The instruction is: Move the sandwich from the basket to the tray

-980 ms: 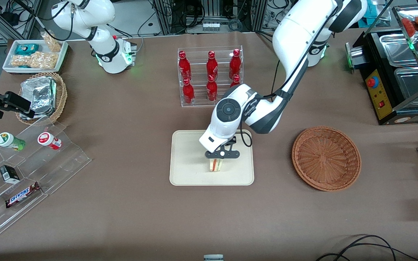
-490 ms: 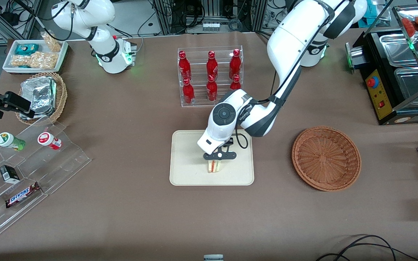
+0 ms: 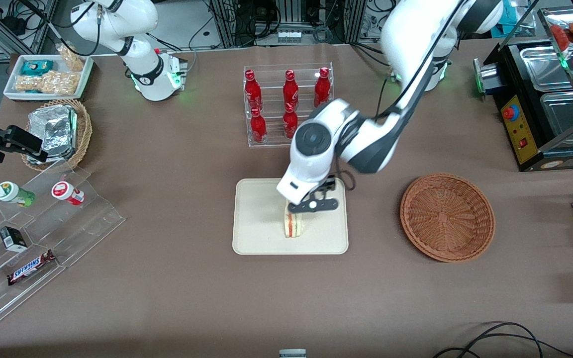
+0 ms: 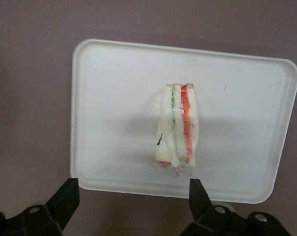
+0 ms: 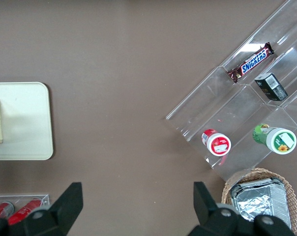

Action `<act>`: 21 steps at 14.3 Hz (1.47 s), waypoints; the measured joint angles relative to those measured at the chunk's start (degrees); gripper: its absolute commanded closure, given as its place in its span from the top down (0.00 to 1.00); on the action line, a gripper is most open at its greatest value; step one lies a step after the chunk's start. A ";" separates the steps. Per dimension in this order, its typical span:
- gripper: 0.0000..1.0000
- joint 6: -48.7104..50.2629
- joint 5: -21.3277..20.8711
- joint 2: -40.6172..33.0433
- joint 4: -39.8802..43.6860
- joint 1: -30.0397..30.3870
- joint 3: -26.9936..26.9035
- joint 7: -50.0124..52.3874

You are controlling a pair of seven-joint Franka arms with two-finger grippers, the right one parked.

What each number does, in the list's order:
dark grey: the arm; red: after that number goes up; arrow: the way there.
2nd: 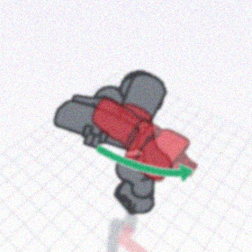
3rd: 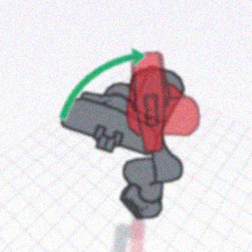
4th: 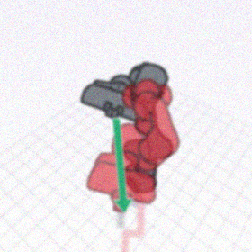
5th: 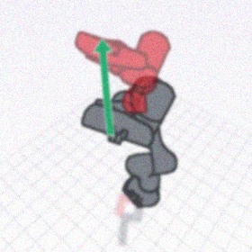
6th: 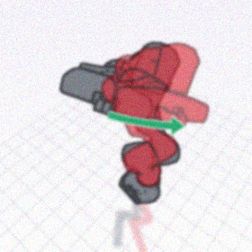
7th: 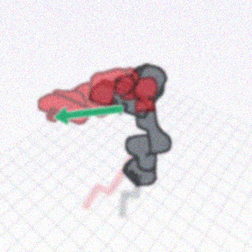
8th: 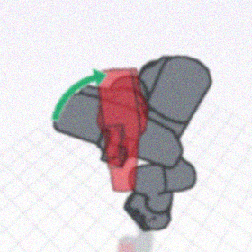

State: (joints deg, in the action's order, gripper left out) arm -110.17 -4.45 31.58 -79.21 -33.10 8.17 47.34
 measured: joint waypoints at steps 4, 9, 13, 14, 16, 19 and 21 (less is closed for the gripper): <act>1.00 11.59 -0.63 -9.15 -1.79 1.63 -2.76 0.00; 1.00 11.84 -0.70 -9.88 -6.59 9.77 -3.29 -1.72; 1.00 11.90 -0.70 -16.29 -14.55 16.92 -3.44 -9.25; 1.00 11.93 -0.69 -18.47 -16.59 19.07 -3.47 -11.88; 1.00 12.11 -0.64 -22.59 -19.95 23.01 -3.52 -17.85; 1.00 12.20 -0.37 -28.74 -24.64 28.25 -2.97 -26.07; 1.00 12.95 0.27 -32.00 -26.15 31.77 -1.87 -32.53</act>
State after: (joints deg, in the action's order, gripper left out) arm -97.22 -4.18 -0.42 -105.37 -1.33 6.30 14.81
